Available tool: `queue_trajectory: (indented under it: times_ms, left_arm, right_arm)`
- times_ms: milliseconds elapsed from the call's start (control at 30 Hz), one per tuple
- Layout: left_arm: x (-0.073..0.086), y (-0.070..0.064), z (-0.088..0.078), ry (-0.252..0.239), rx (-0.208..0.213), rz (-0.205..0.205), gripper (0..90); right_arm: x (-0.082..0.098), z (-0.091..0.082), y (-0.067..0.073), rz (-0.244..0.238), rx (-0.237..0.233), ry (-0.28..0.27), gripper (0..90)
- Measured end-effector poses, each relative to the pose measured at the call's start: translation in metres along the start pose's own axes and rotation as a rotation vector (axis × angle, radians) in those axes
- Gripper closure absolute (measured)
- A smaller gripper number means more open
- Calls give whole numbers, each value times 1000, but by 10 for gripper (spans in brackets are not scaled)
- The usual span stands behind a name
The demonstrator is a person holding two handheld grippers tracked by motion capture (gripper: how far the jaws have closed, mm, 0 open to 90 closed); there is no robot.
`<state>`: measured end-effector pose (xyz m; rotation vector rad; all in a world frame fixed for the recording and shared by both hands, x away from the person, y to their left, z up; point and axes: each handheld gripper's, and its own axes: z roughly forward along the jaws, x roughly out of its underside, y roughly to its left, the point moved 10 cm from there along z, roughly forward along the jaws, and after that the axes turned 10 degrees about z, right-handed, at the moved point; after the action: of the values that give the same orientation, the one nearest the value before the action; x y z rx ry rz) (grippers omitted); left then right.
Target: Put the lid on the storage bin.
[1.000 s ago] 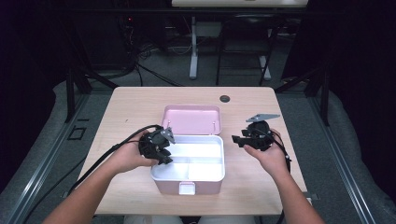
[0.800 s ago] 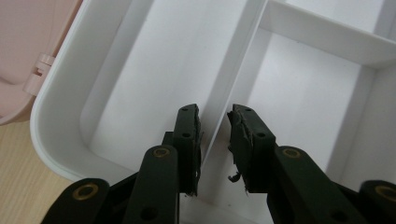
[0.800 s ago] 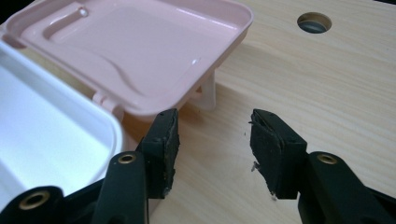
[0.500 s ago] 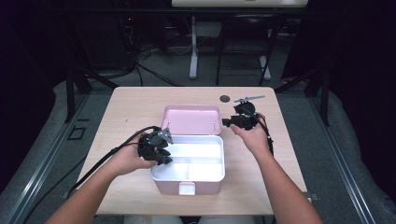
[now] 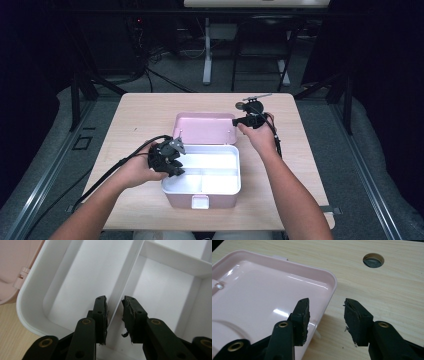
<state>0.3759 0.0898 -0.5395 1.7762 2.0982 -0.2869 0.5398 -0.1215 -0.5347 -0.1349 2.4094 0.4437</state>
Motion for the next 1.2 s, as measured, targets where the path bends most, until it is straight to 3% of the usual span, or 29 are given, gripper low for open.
queue_trajectory:
  times_ms: [400,600,900,1200]
  left_arm:
    - [-1,0,0,-7,-4,1,735]
    - [-1,0,0,-11,-5,3,737]
    - [-1,-1,0,-17,-3,1,738]
    - [-1,0,0,-19,-4,-1,738]
  right_arm:
    - [2,28,5,2,34,34,603]
    - [2,35,-1,44,34,52,618]
    - [2,39,-6,104,29,68,700]
    - [2,37,-3,106,35,67,765]
